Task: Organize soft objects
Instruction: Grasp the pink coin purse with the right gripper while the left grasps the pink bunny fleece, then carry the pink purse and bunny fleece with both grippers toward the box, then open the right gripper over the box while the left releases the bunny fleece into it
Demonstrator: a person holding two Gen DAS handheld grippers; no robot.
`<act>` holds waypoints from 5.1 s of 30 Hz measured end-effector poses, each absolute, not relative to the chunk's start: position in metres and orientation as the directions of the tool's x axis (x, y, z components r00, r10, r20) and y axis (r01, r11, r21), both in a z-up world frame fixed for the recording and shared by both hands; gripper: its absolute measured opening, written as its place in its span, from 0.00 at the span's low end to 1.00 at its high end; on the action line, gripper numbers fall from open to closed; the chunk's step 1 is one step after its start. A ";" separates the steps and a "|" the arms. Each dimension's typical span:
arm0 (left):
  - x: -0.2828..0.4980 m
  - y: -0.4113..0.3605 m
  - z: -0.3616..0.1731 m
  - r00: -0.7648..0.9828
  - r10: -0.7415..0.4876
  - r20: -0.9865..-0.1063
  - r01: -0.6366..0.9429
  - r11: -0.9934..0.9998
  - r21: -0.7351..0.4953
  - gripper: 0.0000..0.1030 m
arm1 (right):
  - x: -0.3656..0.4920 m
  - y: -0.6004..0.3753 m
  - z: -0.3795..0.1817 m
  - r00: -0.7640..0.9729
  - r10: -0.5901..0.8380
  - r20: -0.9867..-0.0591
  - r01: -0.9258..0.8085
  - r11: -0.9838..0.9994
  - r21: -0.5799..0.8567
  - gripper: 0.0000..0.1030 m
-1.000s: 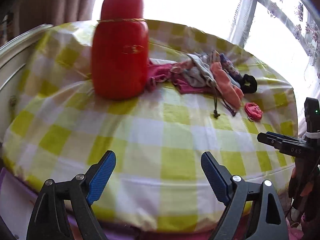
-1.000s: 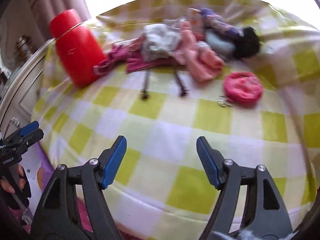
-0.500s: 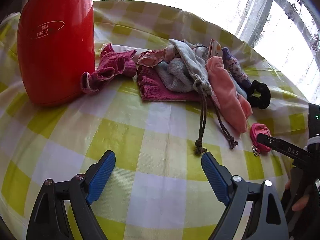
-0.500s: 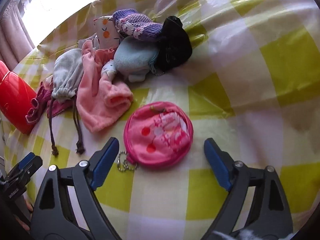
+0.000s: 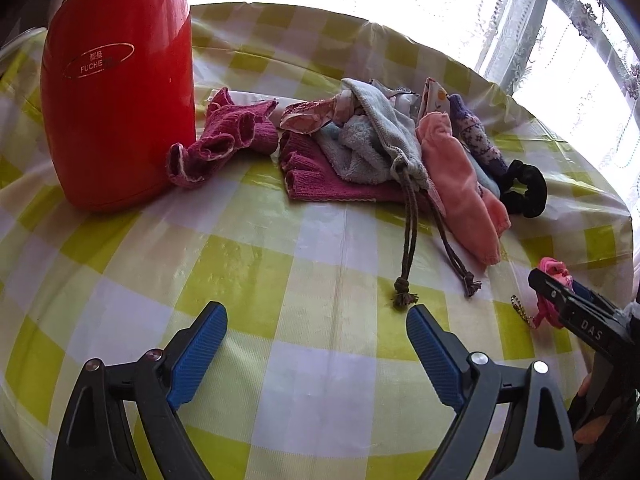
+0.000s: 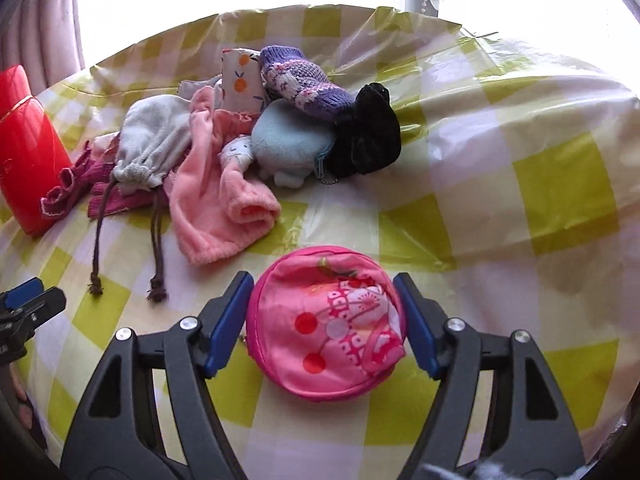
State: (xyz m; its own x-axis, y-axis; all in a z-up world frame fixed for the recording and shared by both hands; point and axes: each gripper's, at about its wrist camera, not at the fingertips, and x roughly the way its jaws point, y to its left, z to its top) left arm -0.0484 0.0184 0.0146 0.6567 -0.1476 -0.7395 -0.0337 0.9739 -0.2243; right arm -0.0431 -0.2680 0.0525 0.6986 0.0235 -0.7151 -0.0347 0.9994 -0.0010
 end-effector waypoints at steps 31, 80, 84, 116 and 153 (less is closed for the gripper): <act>-0.016 -0.088 0.067 0.658 -0.359 -0.662 0.384 0.916 -0.115 0.07 | -0.066 -0.325 0.053 0.780 0.193 -0.595 0.033 0.937 0.347 0.74; -0.095 -0.005 0.123 0.685 -0.522 -0.508 0.410 0.853 -0.324 0.13 | -0.081 -0.322 0.063 0.826 0.212 -0.523 -0.029 0.942 0.335 0.73; -0.107 0.008 0.127 0.696 -0.523 -0.491 0.393 0.851 -0.349 0.13 | -0.097 -0.334 0.061 0.826 0.267 -0.496 0.001 0.880 0.475 0.73; -0.167 0.050 0.127 0.763 -0.300 -0.573 0.298 0.949 -0.101 0.15 | -0.178 -0.198 0.157 0.785 0.420 -0.455 -0.327 0.905 0.271 0.74; -0.349 0.281 0.077 0.707 0.263 -0.656 -0.430 0.897 -0.104 0.70 | -0.274 0.120 0.109 0.020 0.725 -0.688 -0.917 0.287 0.276 0.78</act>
